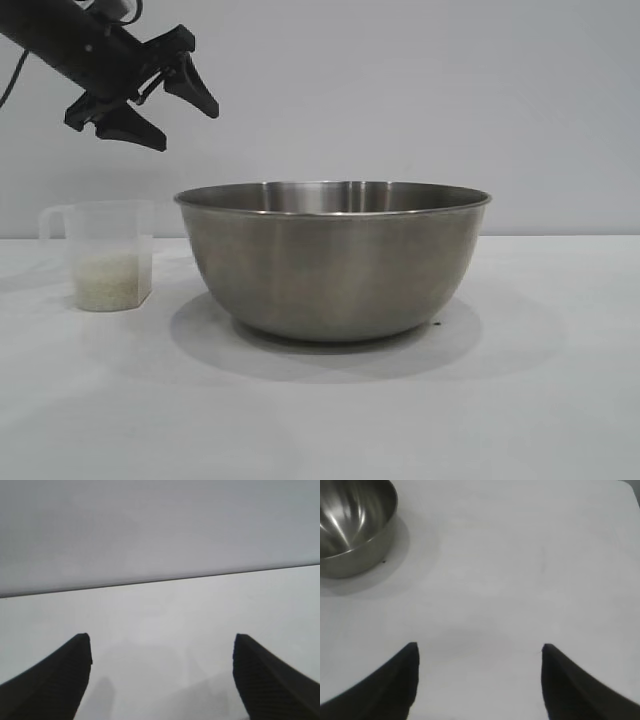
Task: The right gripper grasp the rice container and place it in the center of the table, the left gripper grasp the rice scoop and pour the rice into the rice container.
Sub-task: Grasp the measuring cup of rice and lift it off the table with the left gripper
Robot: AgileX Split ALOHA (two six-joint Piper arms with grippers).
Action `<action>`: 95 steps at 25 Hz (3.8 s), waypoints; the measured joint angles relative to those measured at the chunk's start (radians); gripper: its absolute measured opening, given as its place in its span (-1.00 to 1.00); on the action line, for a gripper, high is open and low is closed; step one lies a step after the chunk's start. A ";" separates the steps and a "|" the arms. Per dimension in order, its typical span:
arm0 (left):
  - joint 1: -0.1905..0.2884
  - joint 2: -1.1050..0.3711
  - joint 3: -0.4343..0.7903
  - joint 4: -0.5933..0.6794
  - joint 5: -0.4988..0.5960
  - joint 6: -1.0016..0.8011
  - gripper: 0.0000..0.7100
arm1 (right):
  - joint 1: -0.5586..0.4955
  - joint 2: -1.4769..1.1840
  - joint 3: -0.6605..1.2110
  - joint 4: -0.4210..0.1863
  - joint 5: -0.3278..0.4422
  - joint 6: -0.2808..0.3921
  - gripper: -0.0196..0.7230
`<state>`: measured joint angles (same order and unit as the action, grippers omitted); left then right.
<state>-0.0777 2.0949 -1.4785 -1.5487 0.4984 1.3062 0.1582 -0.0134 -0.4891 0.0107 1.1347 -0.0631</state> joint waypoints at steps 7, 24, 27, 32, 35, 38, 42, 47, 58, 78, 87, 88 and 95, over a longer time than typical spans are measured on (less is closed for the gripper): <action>0.000 0.000 0.000 -0.001 0.023 0.000 0.45 | 0.000 -0.004 0.000 0.000 0.002 0.000 0.24; 0.023 -0.219 0.000 0.587 0.094 -0.241 0.29 | 0.000 -0.004 0.000 0.000 0.002 0.000 0.24; 0.023 -0.294 0.000 0.807 0.155 -0.480 0.29 | 0.000 -0.004 0.000 0.000 0.002 0.000 0.24; 0.023 -0.375 0.000 1.071 0.323 -0.844 0.29 | 0.000 -0.004 0.000 0.000 0.002 0.000 0.24; 0.023 -0.401 0.000 1.171 0.430 -0.969 0.29 | 0.000 -0.004 0.000 0.000 0.002 0.000 0.24; 0.023 -0.413 0.000 1.250 0.538 -1.043 0.29 | 0.000 -0.004 0.000 0.000 0.002 0.000 0.24; 0.023 -0.421 0.000 1.341 0.663 -1.108 0.29 | 0.000 -0.004 0.000 0.000 0.002 0.000 0.24; 0.023 -0.461 0.042 1.441 0.703 -1.160 0.29 | 0.000 -0.004 0.000 0.000 0.002 0.000 0.24; 0.023 -0.689 0.319 1.412 0.478 -1.165 0.29 | 0.000 -0.004 0.000 0.002 0.002 0.000 0.24; 0.023 -1.227 0.960 1.205 -0.065 -1.086 0.29 | 0.000 -0.004 0.000 0.002 0.002 0.000 0.24; 0.023 -1.361 1.098 1.123 -0.191 -1.082 0.29 | 0.000 -0.004 0.000 0.002 0.002 0.000 0.24; 0.023 -1.361 1.100 1.116 -0.198 -1.077 0.29 | 0.000 -0.004 0.000 0.002 0.002 0.000 0.24; 0.023 -1.361 1.117 0.973 -0.329 -0.921 0.29 | 0.000 -0.004 0.000 0.002 0.002 0.000 0.24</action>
<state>-0.0543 0.7337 -0.3619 -0.5755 0.1692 0.3853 0.1582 -0.0170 -0.4891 0.0128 1.1372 -0.0631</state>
